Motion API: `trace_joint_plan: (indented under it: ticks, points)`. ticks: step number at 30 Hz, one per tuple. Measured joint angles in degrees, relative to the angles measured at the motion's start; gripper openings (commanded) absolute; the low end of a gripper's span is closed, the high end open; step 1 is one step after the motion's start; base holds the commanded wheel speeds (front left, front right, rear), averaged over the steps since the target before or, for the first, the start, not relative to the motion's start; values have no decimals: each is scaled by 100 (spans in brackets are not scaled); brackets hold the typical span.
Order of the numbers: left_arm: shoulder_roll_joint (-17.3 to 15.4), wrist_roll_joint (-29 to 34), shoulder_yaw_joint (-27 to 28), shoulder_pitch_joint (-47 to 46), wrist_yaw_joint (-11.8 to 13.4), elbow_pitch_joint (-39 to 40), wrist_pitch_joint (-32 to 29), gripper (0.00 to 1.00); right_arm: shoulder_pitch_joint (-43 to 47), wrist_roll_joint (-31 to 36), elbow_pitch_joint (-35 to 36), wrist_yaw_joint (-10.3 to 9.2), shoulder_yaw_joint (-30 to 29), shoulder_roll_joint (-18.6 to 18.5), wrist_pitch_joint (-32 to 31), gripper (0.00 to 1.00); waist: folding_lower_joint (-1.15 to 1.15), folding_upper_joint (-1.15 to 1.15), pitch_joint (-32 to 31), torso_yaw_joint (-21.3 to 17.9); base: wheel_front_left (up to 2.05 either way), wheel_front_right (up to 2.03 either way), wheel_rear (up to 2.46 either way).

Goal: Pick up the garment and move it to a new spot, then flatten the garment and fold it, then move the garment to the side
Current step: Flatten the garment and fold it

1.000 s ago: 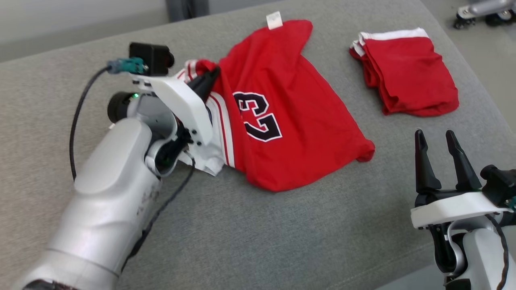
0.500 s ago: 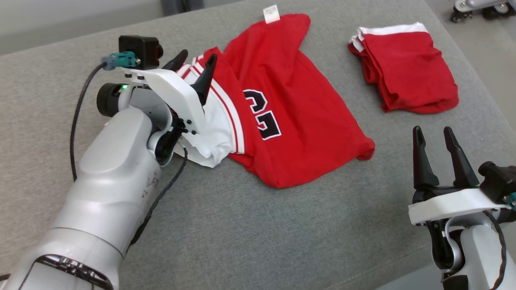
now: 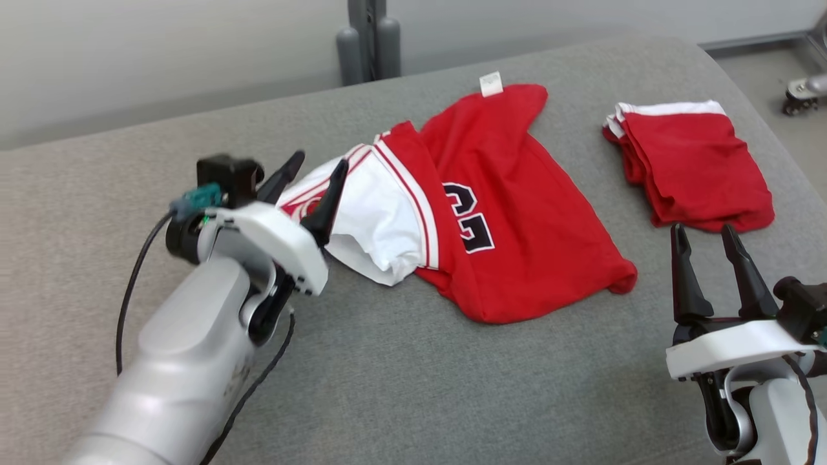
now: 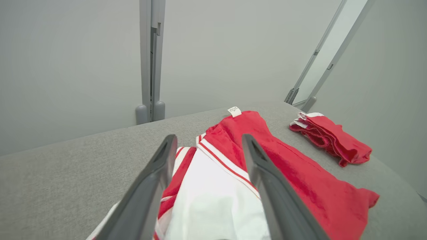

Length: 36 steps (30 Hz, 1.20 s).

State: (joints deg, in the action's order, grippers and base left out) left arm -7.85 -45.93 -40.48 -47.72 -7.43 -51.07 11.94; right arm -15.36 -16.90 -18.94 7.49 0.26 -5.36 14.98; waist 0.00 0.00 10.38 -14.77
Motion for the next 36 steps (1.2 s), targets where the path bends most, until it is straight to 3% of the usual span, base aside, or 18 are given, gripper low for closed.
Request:
trace_joint_plan:
  ticks: [11,19,27,36]
  points:
    - [-471,-70,227,1374,299,981,248,100,227,-4,152,0,-71,45,1,100,0,0,-269,271,0,0,0]
    - [-393,-713,112,1700,241,1536,-1066,100,234,-30,177,0,-8,109,1,100,0,0,-186,136,0,0,0]
    - [-364,-1416,390,1514,231,1282,-1858,100,160,-41,159,0,58,146,1,100,0,0,-29,-133,0,0,0]
    - [-578,-1479,583,1312,260,884,-1801,100,138,-44,149,0,21,172,1,100,0,0,95,-394,0,0,0]
